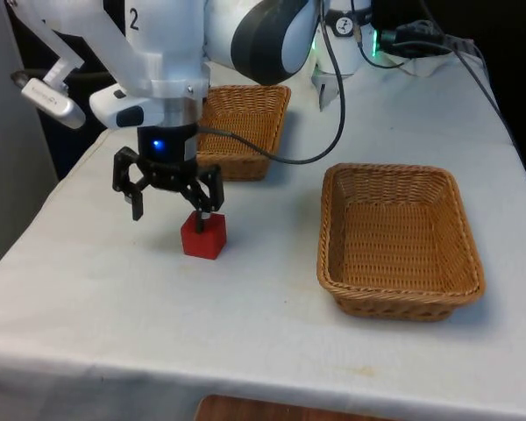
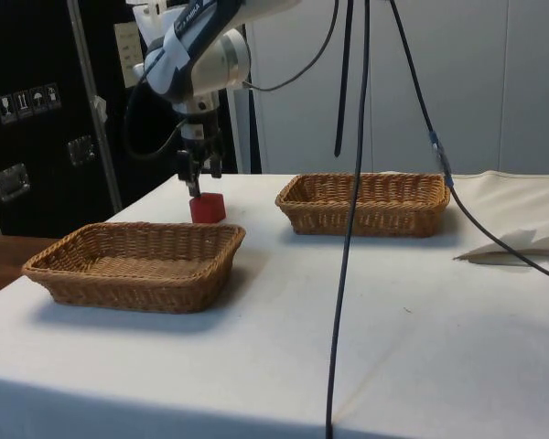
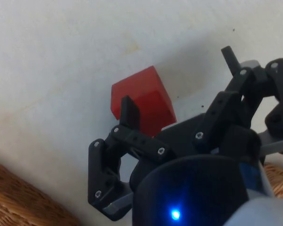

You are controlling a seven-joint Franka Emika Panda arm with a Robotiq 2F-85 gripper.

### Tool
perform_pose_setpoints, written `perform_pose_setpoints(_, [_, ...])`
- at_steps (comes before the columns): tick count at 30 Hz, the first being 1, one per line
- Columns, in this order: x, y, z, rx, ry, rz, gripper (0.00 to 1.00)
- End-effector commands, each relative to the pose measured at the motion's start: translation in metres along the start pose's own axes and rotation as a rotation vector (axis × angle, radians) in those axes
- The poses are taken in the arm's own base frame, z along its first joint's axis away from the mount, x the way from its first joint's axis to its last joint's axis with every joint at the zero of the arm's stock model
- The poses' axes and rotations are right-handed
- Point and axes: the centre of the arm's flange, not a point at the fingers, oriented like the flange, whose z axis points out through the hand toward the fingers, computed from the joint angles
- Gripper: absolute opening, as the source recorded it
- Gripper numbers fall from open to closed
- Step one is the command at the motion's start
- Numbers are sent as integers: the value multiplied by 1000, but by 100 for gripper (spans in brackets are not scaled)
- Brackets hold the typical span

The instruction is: Pick up the red cube and place it into the right basket.

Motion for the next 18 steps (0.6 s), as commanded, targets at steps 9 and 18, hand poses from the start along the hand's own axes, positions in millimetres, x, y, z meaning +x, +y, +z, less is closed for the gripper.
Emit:
perform_pose_setpoints(9, [-4, -10, 18, 43, -10, 13, 100])
perform_pose_setpoints(18, [-5, -10, 18, 71, -10, 24, 100])
